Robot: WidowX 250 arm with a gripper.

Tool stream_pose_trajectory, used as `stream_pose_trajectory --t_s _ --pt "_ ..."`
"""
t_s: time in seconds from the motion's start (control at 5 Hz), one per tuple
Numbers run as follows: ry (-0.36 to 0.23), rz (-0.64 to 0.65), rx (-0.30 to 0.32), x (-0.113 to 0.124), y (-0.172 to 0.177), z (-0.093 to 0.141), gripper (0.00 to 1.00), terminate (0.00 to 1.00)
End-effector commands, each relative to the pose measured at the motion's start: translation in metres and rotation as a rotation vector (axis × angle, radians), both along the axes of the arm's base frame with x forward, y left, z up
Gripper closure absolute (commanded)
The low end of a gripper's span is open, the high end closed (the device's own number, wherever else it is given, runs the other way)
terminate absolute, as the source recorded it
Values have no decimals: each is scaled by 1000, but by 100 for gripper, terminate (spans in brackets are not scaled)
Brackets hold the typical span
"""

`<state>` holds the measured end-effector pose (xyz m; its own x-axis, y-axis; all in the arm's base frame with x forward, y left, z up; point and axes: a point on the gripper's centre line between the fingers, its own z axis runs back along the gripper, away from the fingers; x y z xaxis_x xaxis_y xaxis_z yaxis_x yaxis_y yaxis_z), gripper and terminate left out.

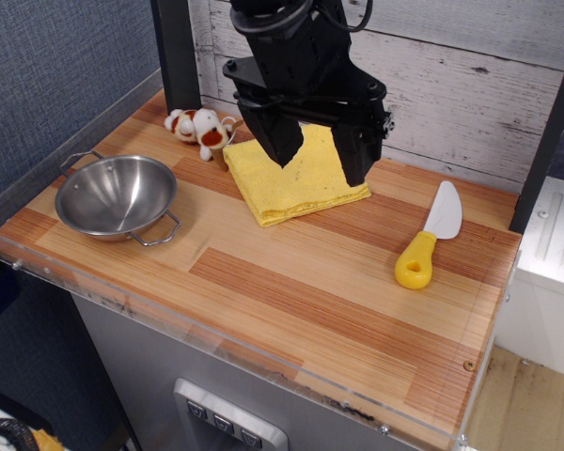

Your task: Move the towel towards the bottom of the counter.

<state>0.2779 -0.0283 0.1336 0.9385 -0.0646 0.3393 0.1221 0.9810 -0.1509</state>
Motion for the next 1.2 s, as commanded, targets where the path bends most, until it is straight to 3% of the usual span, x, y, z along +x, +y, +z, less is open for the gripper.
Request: stream_pose_trajectory --t_s 0.0,0.6,1.0 --pt "0 0 0 0 0 0 0 0" --pt "16 113 36 60 38 21 0 0" --pt "29 132 -3 92 62 13 0 0"
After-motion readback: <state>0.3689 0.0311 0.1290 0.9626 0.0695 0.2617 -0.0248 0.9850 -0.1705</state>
